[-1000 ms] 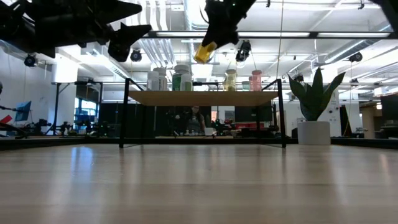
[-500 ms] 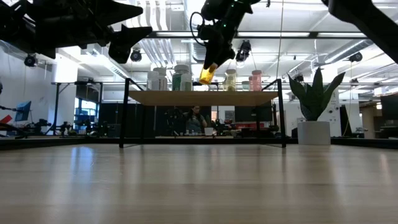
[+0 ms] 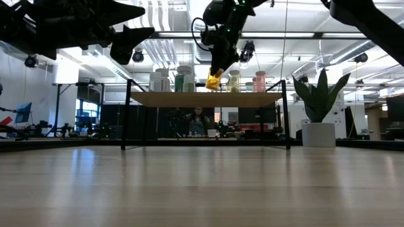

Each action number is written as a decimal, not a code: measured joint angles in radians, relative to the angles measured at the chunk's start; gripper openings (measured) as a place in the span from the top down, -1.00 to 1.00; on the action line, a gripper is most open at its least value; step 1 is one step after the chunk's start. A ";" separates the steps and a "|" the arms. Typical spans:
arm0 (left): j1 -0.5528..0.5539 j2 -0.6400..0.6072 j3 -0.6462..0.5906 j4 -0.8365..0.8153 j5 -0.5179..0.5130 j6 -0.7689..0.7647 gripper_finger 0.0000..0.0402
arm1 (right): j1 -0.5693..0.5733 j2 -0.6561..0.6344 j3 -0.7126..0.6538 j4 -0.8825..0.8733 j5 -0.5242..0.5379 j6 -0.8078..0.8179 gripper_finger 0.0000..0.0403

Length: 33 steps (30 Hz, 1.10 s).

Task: Pick and place medicine bottles onto shelf by color
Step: Put the big orange pill bottle on the shelf

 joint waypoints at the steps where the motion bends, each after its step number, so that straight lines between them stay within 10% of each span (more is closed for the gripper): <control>1: 0.000 0.000 0.000 0.000 0.000 0.000 -0.16 | 0.000 0.000 -0.001 -0.003 0.000 0.000 0.00; 20: 0.000 0.000 0.000 0.000 0.000 -0.015 -0.16 | -0.002 0.000 -0.060 0.036 -0.026 0.015 -0.01; 33: 0.000 0.000 0.000 0.000 0.000 -0.018 -0.16 | -0.004 0.000 -0.060 0.073 0.003 0.021 -0.42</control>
